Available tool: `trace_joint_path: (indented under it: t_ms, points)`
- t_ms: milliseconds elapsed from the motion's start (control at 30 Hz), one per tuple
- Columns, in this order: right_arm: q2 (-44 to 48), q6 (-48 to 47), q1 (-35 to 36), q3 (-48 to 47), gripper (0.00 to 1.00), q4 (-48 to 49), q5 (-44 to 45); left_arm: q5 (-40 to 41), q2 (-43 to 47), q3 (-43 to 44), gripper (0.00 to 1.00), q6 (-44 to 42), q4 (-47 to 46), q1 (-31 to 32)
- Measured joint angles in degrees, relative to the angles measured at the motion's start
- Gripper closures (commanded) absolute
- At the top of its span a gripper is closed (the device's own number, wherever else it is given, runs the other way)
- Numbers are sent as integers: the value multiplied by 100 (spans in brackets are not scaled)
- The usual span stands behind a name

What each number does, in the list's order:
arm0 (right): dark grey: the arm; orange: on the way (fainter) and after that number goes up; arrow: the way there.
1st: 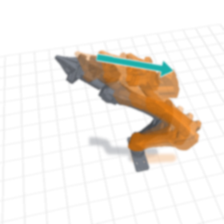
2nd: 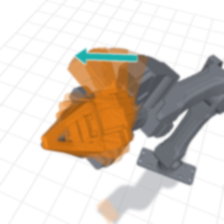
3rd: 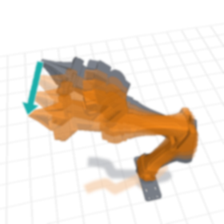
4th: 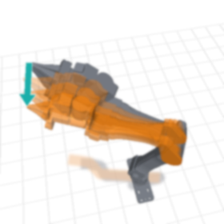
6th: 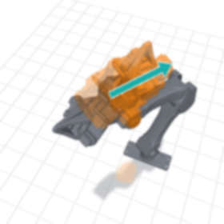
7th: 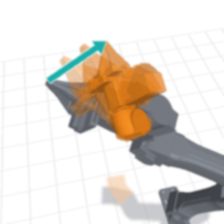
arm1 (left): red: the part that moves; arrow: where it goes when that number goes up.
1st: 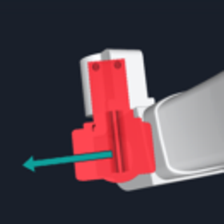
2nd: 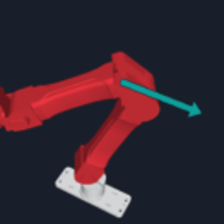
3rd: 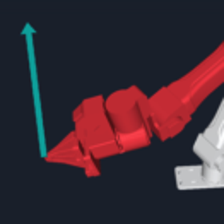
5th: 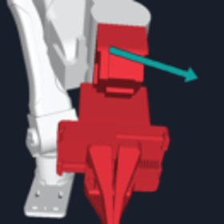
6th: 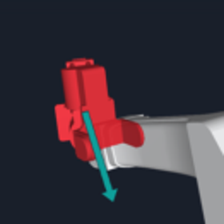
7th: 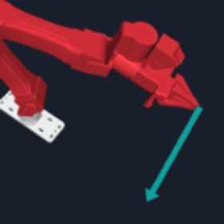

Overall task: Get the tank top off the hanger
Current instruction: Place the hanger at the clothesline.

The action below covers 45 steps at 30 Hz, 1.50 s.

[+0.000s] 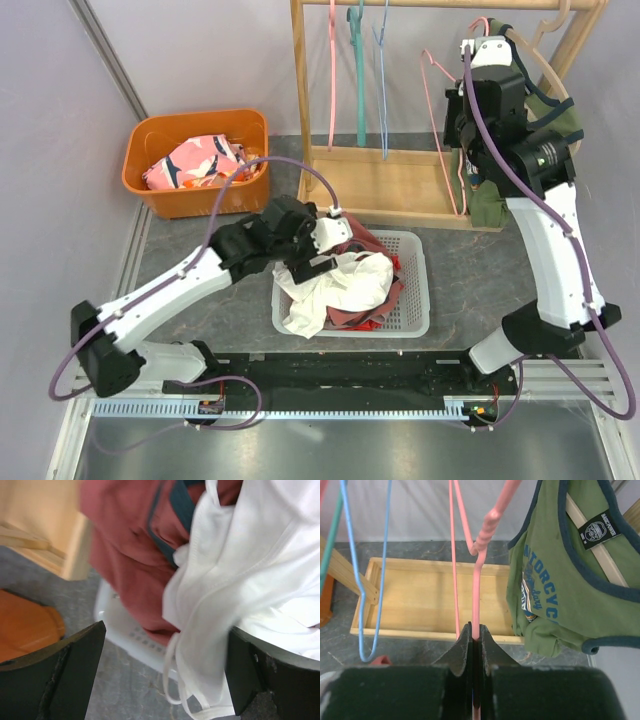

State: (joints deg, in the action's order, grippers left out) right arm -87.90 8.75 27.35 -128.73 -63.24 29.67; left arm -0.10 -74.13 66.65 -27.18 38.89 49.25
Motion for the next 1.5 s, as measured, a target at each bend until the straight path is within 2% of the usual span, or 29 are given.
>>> trace_joint_path:
  t_ms: [200, 333, 467, 933, 1500]
  points:
    - [-461, -254, -181, -319, 100, 433, -192, -52, 702, 667, 1, 219, 74, 2]
    - [-568, -518, -175, -474, 100, 824, -267, -151, 667, 1327, 1, 452, 302, 2]
    - [-638, -782, -175, -560, 100, 1147, -249, -212, 645, 1635, 1, 560, 540, 0]
    - [-1655, -1185, -175, -922, 100, 1749, -264, -345, 861, 2205, 1, 627, 837, 2]
    - [-2175, -1241, -251, -1298, 100, 2393, -752, -304, 883, 2245, 1, 614, 920, 0]
